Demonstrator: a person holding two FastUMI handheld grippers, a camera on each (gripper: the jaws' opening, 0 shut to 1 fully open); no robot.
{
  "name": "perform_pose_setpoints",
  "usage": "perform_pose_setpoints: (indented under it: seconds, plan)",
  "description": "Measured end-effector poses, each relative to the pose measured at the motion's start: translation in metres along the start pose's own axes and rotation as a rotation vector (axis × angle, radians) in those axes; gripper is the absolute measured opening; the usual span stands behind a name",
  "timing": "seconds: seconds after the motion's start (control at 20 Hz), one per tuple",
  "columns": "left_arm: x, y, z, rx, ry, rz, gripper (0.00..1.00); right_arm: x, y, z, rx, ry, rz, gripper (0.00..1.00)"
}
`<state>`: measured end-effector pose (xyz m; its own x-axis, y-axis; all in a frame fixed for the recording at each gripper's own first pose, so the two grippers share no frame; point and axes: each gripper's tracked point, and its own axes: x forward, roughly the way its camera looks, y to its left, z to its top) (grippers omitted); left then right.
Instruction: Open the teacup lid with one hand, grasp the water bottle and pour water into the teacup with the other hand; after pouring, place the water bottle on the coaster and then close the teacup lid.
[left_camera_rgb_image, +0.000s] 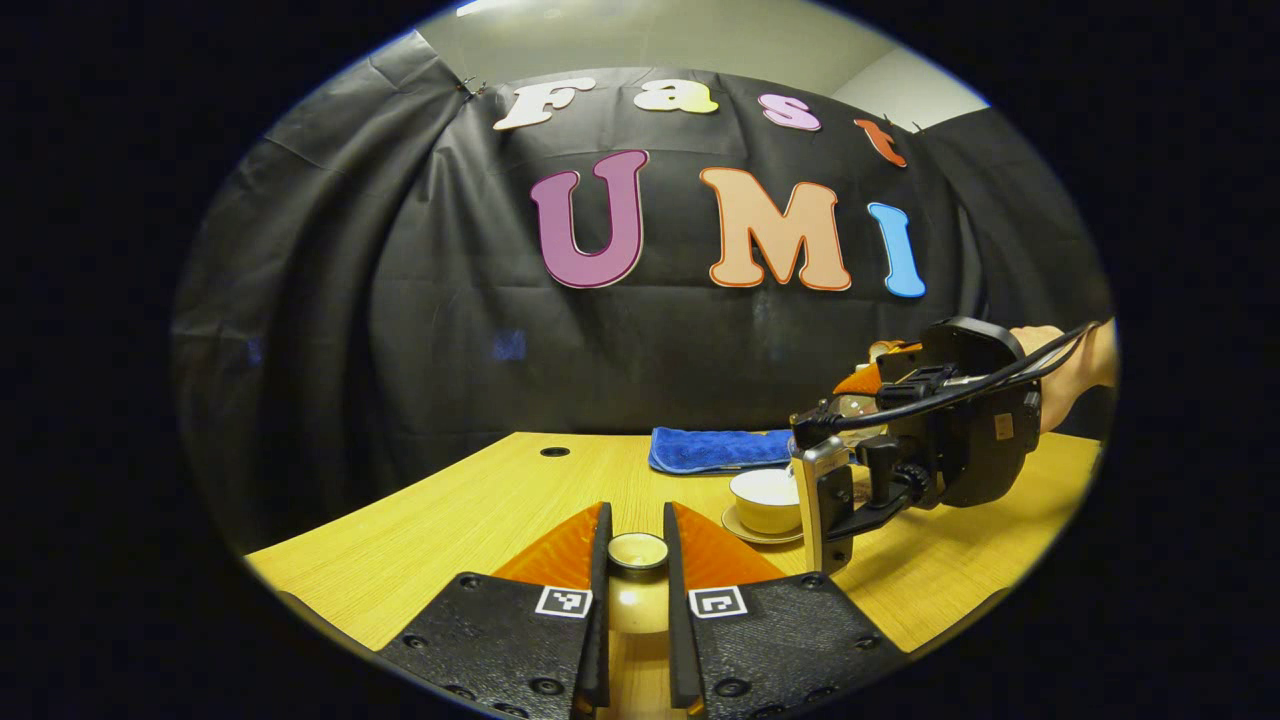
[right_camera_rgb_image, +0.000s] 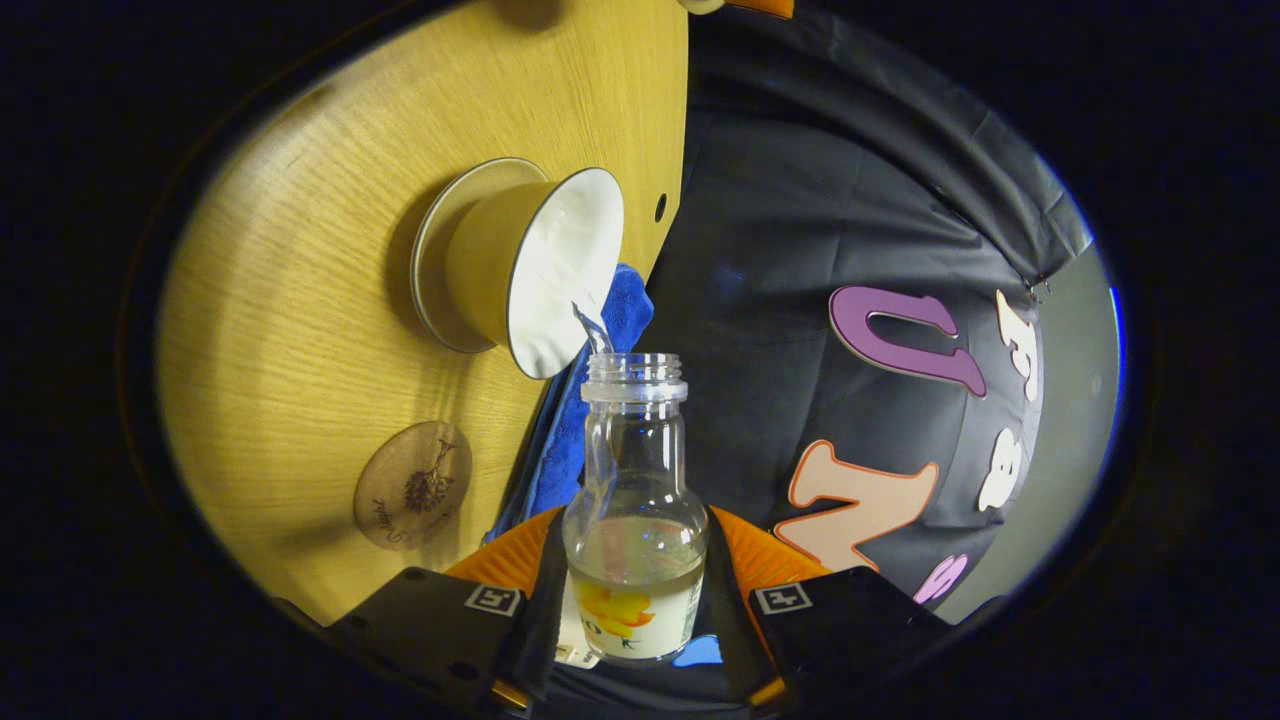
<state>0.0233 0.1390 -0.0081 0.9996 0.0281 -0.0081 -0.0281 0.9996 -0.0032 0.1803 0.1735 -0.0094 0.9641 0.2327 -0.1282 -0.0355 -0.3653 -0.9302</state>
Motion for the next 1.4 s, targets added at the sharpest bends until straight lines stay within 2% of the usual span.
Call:
perform_pose_setpoints:
  seconds: [0.7,0.95,1.4]
  plan:
    - [0.001,0.0,0.0,-0.001,0.003,-0.004,0.21,-0.001,-0.027,0.014,-0.225,-0.044,-0.063,0.7]
    - [0.001,0.0,-0.001,-0.001,0.001,-0.004,0.21,-0.006,-0.021,0.025,-0.321,-0.068,-0.084,0.69]
    - [0.001,0.001,0.0,-0.001,0.001,-0.003,0.21,-0.008,-0.016,0.032,-0.337,-0.08,-0.08,0.68]
